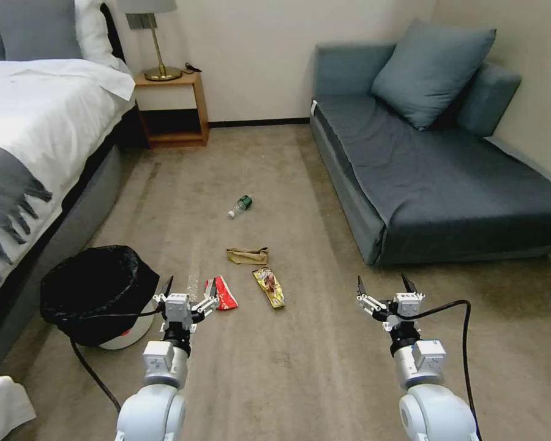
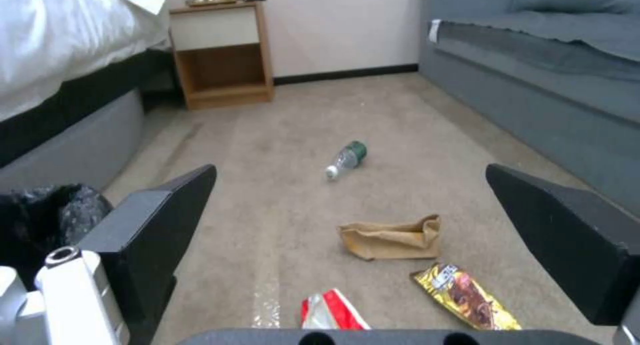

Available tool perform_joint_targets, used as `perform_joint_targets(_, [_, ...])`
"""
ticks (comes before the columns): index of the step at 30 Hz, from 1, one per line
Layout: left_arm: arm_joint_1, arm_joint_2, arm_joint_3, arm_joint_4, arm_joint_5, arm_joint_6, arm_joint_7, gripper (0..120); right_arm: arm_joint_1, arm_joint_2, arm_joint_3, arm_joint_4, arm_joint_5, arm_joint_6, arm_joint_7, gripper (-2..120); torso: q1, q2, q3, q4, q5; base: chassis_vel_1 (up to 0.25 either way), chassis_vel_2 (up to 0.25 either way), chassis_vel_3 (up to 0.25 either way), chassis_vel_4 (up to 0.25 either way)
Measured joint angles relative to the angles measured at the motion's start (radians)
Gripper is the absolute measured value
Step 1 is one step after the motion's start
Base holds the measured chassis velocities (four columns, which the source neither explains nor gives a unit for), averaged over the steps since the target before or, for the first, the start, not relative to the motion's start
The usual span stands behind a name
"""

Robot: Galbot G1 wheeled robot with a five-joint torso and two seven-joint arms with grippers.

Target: Pick up the trash bin, then pick up the garbage on the floor and place it into the trash bin.

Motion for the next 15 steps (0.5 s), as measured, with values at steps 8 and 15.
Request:
perform_joint_targets(8, [0.000, 0.000, 0.000, 0.000, 0.000, 0.000, 0.000, 100, 0.000, 0.000, 0.000, 0.000, 0.000, 0.000, 0.000, 100, 0.000, 0.000, 0.000, 0.0000, 0.0000, 0.000, 0.000, 0.000, 0.000])
perform_joint_targets(15, [0.000, 0.000, 0.000, 0.000, 0.000, 0.000, 0.000, 100, 0.000, 0.000, 0.000, 0.000, 0.000, 0.000, 0.000, 100, 0.000, 0.000, 0.000, 0.0000, 0.0000, 0.000, 0.000, 0.000, 0.000])
